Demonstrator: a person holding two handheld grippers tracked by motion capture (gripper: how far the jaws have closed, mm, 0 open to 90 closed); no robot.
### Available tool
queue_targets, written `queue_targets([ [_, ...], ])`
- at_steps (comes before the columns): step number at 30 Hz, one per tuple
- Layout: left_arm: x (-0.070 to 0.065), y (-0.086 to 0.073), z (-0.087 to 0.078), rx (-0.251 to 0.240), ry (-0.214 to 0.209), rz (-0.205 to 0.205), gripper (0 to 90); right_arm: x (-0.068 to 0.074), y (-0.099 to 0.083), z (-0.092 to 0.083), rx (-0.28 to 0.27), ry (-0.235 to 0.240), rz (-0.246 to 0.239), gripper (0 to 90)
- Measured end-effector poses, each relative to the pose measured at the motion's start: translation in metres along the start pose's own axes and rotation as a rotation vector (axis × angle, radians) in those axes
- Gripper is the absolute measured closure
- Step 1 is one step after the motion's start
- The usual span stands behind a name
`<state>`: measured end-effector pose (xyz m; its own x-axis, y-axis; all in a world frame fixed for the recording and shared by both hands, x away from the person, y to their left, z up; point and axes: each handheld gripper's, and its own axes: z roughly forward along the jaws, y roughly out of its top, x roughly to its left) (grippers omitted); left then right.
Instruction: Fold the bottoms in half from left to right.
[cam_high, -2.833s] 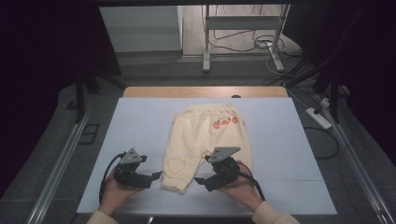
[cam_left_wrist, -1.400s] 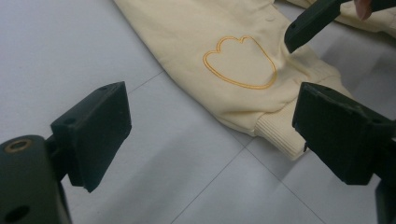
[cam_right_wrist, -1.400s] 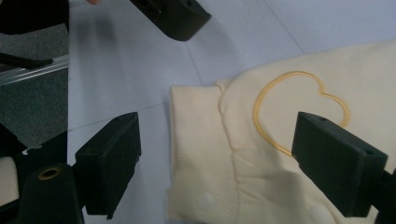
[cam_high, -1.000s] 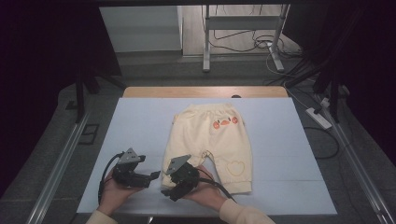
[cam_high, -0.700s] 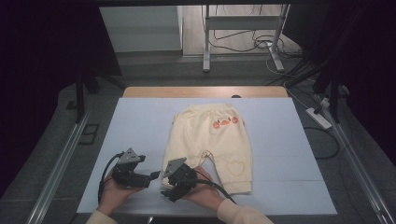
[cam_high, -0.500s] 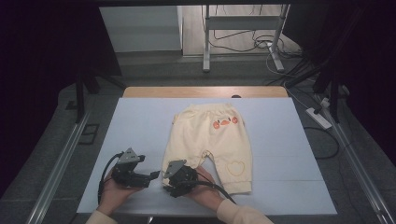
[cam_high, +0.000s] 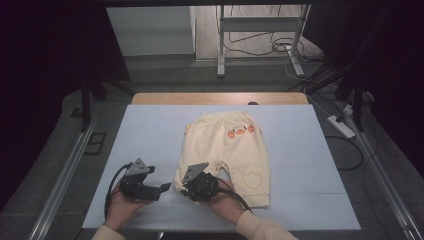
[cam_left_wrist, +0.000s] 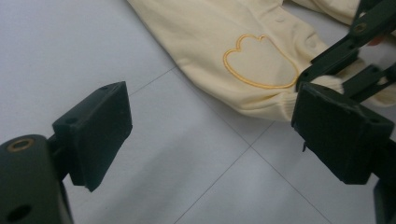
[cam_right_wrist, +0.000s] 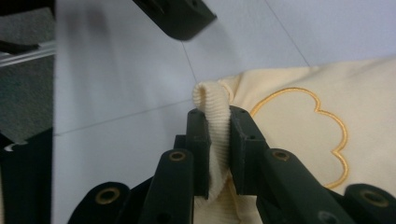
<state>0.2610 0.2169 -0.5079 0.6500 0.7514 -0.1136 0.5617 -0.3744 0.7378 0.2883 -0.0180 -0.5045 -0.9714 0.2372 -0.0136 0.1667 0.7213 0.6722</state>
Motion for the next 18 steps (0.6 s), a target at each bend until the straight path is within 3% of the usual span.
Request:
queue_targets([
  [10, 0.002, 0.001, 0.0, -0.006, 0.003, -0.007, 12.1, 0.005, 0.002, -0.008, -0.025, 0.03, 0.007, 79.2],
  [18, 0.015, 0.014, 0.001, -0.047, 0.015, -0.048, 13.4, 0.004, 0.001, -0.009, -0.026, 0.033, 0.002, 79.1],
])
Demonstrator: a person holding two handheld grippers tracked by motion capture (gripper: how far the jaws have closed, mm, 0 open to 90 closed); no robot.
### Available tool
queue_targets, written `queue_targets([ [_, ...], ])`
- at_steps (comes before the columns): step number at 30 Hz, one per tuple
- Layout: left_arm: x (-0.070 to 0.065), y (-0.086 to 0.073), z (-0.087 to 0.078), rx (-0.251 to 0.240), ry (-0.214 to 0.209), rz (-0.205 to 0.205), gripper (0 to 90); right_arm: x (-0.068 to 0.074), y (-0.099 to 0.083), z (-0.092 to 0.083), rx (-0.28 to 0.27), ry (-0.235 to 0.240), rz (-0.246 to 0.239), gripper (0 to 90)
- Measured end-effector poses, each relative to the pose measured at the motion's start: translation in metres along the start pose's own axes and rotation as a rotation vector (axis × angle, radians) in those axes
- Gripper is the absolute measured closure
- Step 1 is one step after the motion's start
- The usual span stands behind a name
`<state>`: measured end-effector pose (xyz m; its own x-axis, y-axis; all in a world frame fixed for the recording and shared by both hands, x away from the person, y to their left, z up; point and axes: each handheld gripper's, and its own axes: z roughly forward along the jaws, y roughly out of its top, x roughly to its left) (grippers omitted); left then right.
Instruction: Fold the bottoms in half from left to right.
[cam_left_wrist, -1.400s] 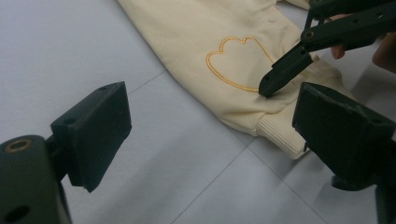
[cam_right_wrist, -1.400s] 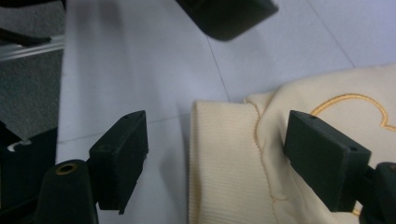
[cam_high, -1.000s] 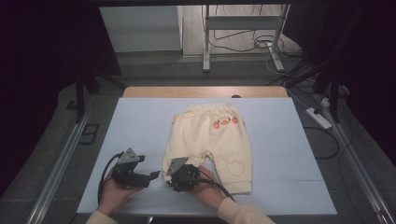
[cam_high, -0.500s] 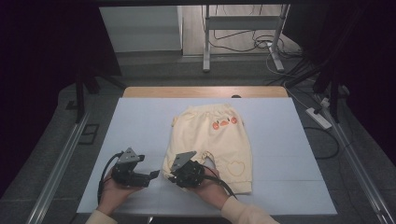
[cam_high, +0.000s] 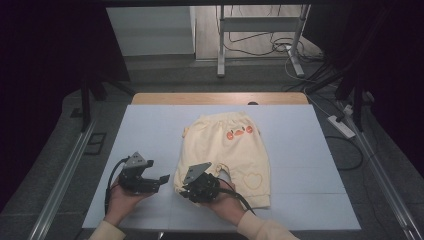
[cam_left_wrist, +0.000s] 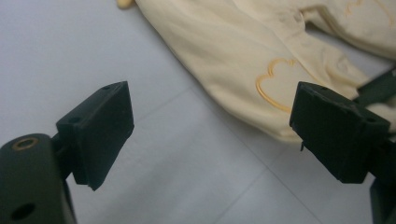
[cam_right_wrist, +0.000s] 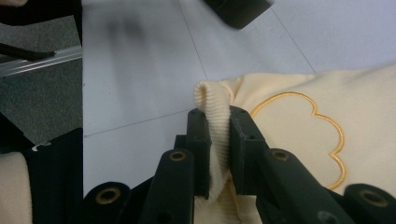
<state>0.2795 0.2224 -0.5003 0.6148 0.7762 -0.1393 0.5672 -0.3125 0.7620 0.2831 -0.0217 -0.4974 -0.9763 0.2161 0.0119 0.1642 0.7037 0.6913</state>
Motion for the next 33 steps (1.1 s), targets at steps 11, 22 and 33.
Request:
queue_targets([
  [11, 0.002, 0.023, 0.016, 0.022, -0.018, 0.024, 13.9, 0.001, -0.002, -0.002, -0.003, 0.0, 0.002, 79.1],
  [22, 0.006, 0.046, 0.031, 0.037, -0.039, 0.034, 13.8, 0.003, -0.003, -0.001, 0.002, -0.005, -0.006, 79.1],
  [33, 0.011, 0.061, 0.049, 0.066, -0.051, 0.042, 14.0, 0.005, -0.003, 0.0, 0.001, -0.005, -0.009, 79.0],
])
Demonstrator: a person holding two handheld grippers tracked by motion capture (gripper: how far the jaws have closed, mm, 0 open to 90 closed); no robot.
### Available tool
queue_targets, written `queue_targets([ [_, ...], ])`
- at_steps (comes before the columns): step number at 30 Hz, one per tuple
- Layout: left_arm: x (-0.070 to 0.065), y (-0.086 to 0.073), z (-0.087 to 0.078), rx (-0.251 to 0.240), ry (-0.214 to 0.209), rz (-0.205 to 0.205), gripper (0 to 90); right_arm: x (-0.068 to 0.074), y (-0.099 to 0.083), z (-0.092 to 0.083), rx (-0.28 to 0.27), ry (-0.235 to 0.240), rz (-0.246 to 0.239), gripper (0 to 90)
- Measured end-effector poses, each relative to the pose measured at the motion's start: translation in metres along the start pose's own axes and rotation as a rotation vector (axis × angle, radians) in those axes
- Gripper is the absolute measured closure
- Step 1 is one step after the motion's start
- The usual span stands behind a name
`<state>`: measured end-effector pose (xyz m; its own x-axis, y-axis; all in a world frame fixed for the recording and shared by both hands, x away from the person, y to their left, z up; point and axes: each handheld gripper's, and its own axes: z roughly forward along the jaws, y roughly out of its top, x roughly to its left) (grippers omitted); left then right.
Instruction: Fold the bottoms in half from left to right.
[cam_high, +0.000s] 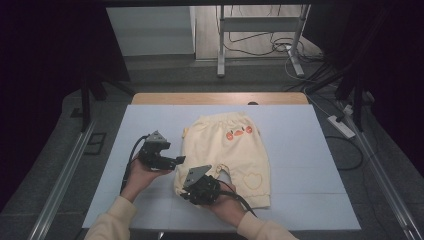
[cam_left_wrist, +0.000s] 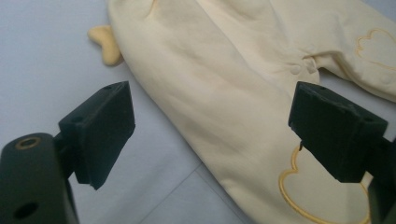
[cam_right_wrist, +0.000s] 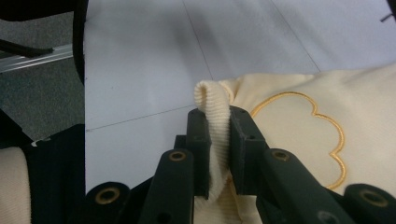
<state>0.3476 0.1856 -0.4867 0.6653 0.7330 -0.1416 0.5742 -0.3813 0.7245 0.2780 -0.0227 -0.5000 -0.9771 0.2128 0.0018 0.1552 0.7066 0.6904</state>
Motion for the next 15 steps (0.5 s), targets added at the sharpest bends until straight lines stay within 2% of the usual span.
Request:
queue_targets([
  [10, 0.005, 0.012, 0.01, 0.004, -0.011, -0.004, 14.0, 0.0, -0.001, 0.001, 0.0, 0.005, -0.011, 79.1],
  [15, 0.01, 0.016, 0.013, 0.001, -0.012, -0.02, 14.3, 0.0, -0.001, 0.001, 0.001, 0.007, -0.012, 79.0],
])
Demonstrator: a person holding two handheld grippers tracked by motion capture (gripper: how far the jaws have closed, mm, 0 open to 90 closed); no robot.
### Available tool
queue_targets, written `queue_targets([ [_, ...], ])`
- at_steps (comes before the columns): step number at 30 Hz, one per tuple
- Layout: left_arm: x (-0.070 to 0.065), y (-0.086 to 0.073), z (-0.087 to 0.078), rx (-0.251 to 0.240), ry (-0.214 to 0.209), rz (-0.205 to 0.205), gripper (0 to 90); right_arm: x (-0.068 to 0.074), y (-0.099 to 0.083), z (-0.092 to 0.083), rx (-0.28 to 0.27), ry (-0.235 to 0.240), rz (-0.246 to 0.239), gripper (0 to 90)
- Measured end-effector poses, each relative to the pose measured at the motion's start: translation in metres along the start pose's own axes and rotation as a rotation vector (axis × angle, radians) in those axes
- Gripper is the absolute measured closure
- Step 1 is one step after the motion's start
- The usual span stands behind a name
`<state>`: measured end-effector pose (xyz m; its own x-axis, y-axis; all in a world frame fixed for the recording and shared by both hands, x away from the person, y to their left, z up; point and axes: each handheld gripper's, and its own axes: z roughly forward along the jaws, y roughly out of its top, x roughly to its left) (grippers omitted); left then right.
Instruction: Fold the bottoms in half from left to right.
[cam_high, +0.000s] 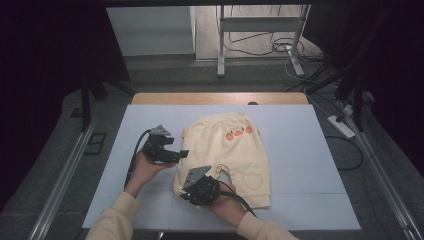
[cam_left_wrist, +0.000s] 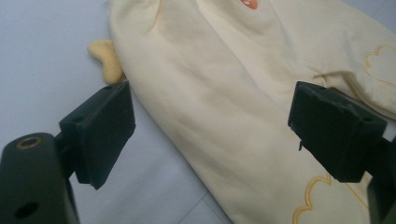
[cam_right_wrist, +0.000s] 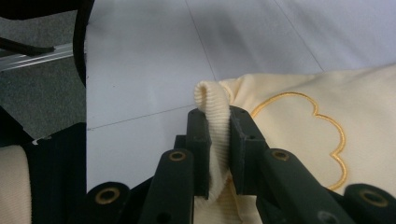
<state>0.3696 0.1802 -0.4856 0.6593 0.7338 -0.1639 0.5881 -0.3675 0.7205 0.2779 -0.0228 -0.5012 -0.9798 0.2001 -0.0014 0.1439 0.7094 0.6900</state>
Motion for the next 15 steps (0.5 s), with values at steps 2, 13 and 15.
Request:
queue_targets([
  [2, 0.002, 0.002, 0.002, -0.002, -0.004, -0.003, 14.3, 0.0, 0.0, 0.0, 0.006, 0.001, 0.002, 79.0],
  [13, 0.007, 0.012, 0.015, 0.009, -0.009, 0.008, 14.6, 0.0, -0.001, 0.001, 0.001, 0.005, 0.005, 79.0],
  [15, 0.008, 0.013, 0.018, 0.014, -0.006, 0.003, 14.8, 0.0, -0.001, 0.0, 0.005, 0.0, 0.002, 79.0],
])
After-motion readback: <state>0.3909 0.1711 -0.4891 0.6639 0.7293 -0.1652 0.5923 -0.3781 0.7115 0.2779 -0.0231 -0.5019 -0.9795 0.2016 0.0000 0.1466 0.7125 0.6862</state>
